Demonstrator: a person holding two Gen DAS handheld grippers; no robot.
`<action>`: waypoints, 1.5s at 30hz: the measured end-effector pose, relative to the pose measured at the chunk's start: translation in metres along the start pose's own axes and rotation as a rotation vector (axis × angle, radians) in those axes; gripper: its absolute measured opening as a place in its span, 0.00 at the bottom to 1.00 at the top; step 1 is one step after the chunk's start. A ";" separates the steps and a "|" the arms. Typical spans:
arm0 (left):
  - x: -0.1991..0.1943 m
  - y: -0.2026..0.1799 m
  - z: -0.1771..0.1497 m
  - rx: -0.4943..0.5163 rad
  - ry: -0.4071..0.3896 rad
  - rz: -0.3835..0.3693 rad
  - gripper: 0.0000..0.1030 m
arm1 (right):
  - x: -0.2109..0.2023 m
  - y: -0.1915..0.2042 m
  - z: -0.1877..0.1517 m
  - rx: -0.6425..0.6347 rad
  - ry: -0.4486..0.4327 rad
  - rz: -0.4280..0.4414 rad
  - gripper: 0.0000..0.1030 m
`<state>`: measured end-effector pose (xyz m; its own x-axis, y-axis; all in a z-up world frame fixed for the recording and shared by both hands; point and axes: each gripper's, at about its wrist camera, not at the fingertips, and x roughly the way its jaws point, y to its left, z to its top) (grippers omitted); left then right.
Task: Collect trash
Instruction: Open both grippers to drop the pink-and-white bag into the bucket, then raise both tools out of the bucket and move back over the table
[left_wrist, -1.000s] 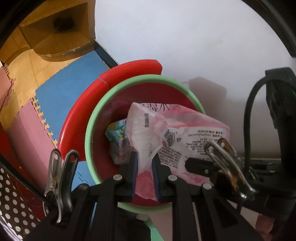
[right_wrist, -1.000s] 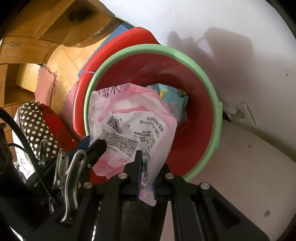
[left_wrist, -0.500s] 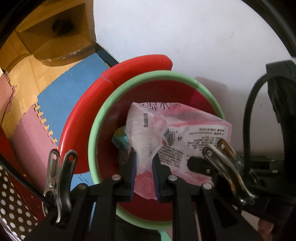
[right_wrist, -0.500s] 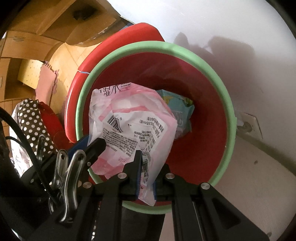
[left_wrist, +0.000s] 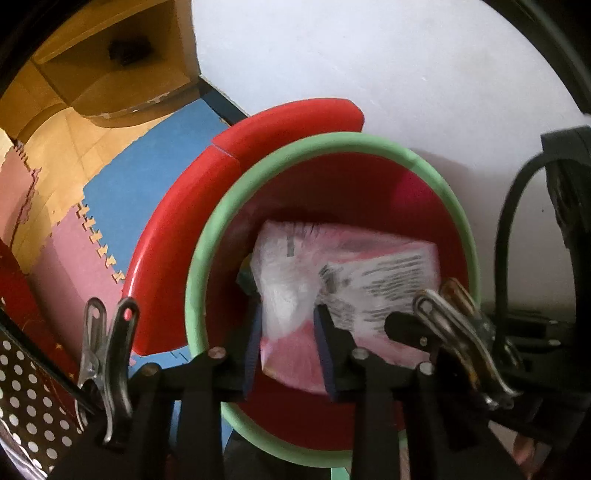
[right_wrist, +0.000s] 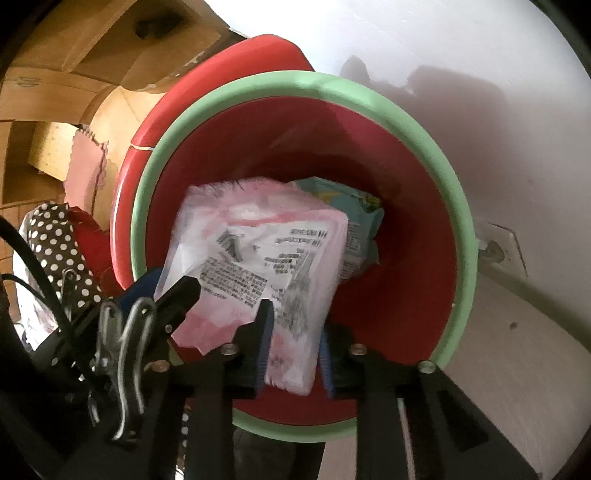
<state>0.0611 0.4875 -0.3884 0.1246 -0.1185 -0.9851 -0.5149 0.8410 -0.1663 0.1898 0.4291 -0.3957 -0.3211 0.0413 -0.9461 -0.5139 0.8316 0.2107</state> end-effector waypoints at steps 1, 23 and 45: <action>-0.001 0.002 0.001 -0.006 -0.001 0.010 0.30 | -0.001 0.000 0.000 0.001 -0.004 -0.004 0.33; -0.047 0.038 0.012 -0.129 -0.034 0.020 0.72 | -0.043 0.002 0.006 0.034 -0.166 0.020 0.77; -0.213 -0.005 -0.007 0.058 -0.177 0.051 0.77 | -0.191 0.031 -0.064 -0.016 -0.707 0.249 0.83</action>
<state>0.0313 0.5053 -0.1782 0.2489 0.0155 -0.9684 -0.4753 0.8731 -0.1082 0.1846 0.4119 -0.1926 0.1553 0.5782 -0.8009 -0.5064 0.7428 0.4380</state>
